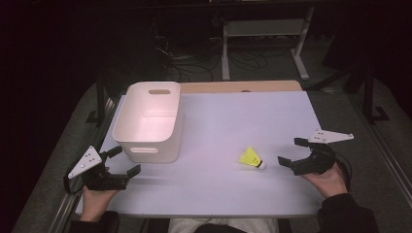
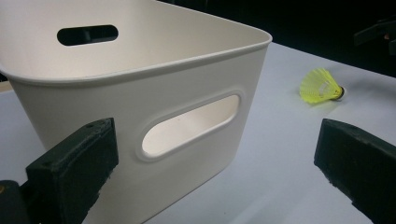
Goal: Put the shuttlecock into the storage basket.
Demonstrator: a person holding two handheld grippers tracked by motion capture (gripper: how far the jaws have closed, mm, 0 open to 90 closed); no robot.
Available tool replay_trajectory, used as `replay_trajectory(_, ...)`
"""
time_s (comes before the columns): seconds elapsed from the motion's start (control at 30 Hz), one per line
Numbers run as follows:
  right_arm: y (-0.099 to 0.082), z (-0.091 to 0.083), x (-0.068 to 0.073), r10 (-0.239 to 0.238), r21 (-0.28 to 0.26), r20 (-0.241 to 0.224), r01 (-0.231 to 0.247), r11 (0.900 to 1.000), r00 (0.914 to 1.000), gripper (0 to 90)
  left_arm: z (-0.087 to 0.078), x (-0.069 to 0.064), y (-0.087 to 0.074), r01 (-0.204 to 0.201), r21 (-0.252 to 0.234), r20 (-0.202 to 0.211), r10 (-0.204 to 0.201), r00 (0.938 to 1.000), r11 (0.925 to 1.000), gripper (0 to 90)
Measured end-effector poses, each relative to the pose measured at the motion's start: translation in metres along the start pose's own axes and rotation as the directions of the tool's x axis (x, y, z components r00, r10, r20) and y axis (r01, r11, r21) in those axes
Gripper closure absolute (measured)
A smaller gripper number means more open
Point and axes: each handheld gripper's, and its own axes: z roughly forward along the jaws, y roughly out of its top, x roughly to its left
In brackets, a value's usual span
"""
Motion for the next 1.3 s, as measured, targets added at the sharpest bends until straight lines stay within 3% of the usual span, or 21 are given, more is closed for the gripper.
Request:
replay_trajectory(0.2,0.005,0.002,0.003,-0.02,0.029,-0.003,0.02,0.9994,0.9998,0.0,-0.002,0.0,0.0,-0.005,-0.018,-0.012,0.004,0.9999,0.9998,0.0)
replay_trajectory(0.6,0.017,0.005,0.011,-0.059,0.078,-0.014,0.06,0.9951,0.9982,0.0,-0.001,0.0,0.0,-0.006,-0.008,-0.006,0.006,1.0,1.0,0.0)
replay_trajectory(1.3,0.037,0.014,0.018,-0.107,0.113,-0.044,0.112,0.9873,0.9933,0.0,-0.001,-0.001,0.0,-0.005,-0.001,-0.001,0.005,1.0,1.0,0.0)
